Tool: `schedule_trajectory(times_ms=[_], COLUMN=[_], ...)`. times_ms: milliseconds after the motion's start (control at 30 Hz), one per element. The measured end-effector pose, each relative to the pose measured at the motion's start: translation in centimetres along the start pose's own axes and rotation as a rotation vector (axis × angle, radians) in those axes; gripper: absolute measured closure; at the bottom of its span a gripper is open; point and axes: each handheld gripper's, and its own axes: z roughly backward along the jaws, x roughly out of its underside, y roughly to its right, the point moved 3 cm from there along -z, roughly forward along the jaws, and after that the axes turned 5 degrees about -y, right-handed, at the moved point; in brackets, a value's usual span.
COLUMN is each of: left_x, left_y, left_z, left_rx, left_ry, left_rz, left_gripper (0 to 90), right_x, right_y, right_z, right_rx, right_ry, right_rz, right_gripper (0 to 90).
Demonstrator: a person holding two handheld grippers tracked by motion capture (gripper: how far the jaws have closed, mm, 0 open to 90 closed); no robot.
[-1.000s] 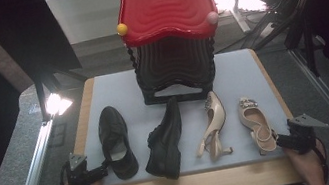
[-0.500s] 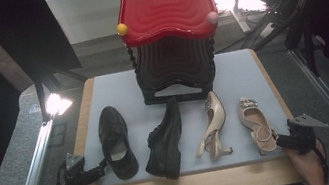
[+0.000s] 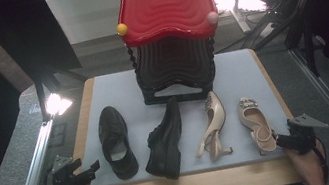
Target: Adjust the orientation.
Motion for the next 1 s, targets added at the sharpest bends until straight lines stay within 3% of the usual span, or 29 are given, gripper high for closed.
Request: schedule_trajectory(times_ms=[100, 333, 467, 733, 1000], left_x=[-0.8, -2.0, -2.9, -4.4, -5.6], left_y=[0.3, 1.5, 2.7, 3.7, 5.0], left_z=[1.2, 2.4, 2.4, 3.1, 2.3], left_rx=[0.03, 0.039, 0.046, 0.09, 0.086], left_ry=[0.011, 0.011, -0.003, 0.023, -0.004], left_rz=[0.015, -0.015, -0.061, -0.06, -0.066], left_gripper=[28.5, 32.7, 36.0, 39.3, 42.5], right_x=[0.0, 0.0, 0.0, 0.0, 0.0], right_y=[0.0, 0.0, 0.0, 0.0, 0.0], right_z=[0.0, 0.0, 0.0, 0.0, 0.0], right_rx=[0.0, 0.001, 0.0, 0.001, 0.001], right_ry=[0.0, 0.001, 0.0, 0.001, 0.001], right_rz=[0.0, -0.001, 0.0, -0.001, -0.001], right_gripper=[17.1, 17.1, 17.1, 17.1, 17.1])
